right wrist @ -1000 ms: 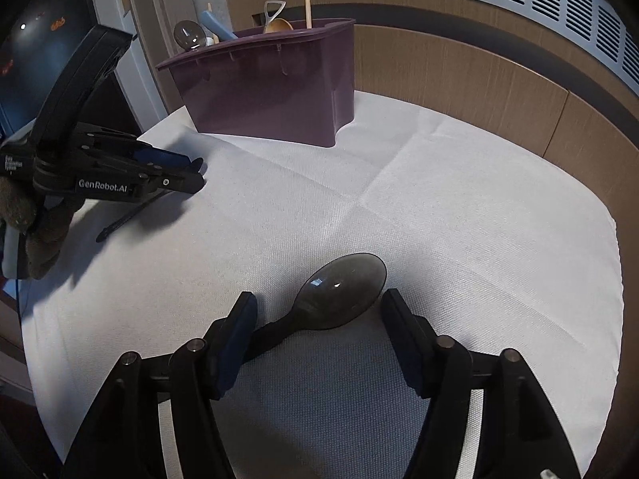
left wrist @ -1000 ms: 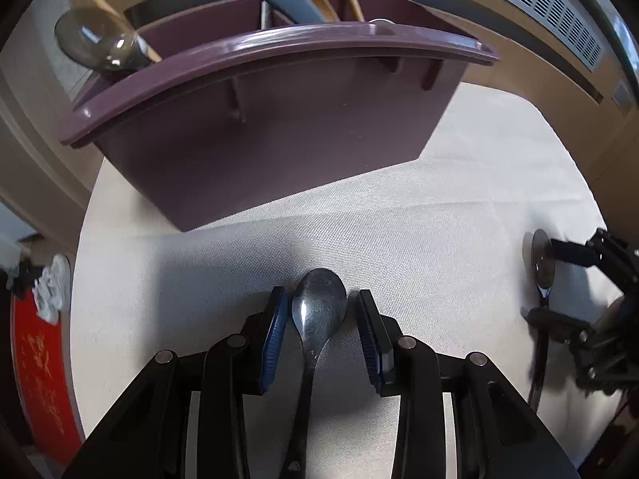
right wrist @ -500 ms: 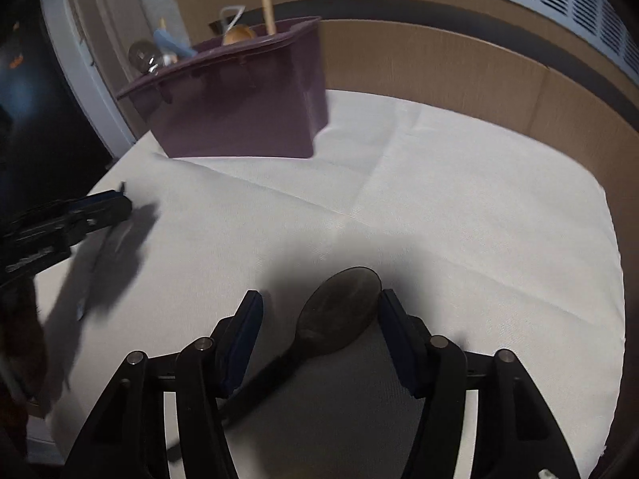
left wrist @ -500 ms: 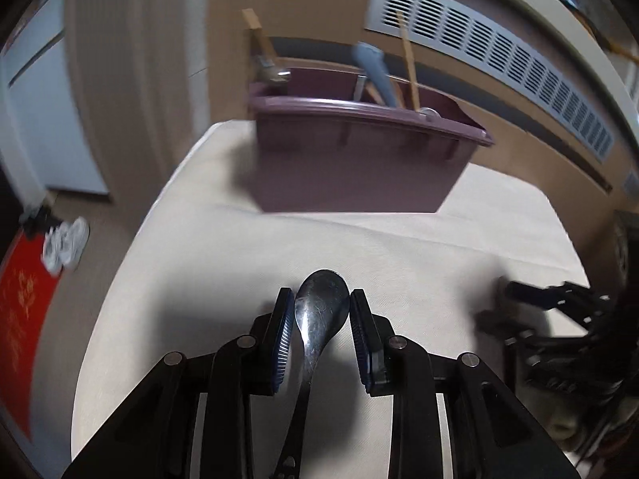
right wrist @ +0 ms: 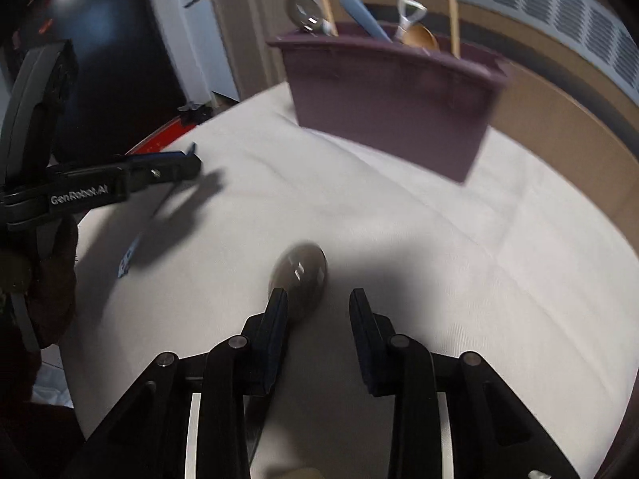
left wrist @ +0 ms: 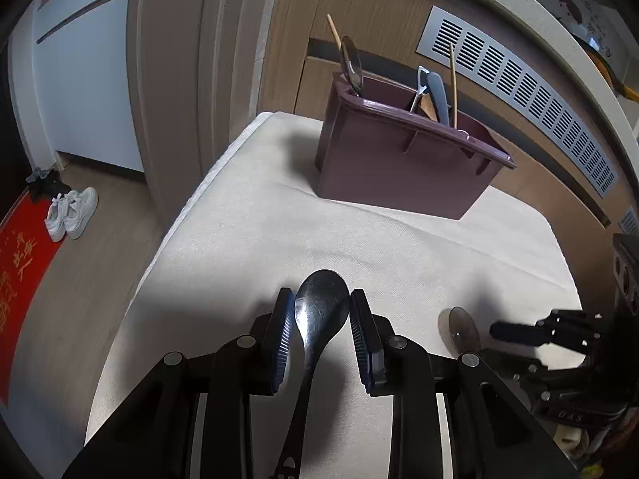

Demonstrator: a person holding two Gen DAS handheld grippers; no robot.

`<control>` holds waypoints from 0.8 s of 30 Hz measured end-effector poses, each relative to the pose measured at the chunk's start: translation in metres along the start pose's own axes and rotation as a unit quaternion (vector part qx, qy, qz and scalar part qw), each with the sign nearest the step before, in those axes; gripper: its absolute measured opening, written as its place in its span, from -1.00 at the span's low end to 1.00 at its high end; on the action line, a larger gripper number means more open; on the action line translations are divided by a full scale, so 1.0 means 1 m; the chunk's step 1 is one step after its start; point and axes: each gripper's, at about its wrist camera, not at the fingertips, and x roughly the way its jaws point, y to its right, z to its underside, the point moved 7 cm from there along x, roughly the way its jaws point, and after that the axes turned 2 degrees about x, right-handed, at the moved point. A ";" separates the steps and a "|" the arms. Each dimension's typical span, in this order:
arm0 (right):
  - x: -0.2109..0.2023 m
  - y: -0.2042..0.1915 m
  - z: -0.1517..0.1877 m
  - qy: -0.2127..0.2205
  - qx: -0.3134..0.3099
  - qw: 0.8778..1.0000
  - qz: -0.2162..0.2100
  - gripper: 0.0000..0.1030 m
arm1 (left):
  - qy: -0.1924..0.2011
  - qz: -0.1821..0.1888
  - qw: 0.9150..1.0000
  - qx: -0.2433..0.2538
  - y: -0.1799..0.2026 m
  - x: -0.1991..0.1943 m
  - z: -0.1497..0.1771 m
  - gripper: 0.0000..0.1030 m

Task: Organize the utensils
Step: 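Lift both spoons up toward the purple caddy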

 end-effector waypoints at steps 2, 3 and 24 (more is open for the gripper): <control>0.008 -0.004 -0.001 -0.013 0.011 1.000 -0.004 -0.41 | -0.003 -0.004 1.000 -0.001 0.001 0.002 0.001 -0.43; 0.012 -0.008 -0.003 -0.015 0.013 1.000 -0.002 -0.41 | -0.005 -0.006 1.000 -0.001 0.002 0.002 0.002 -0.43; -0.032 -0.011 -0.020 0.054 -0.040 0.995 0.072 -0.41 | 0.007 -0.004 1.000 0.022 0.030 -0.033 0.004 -0.43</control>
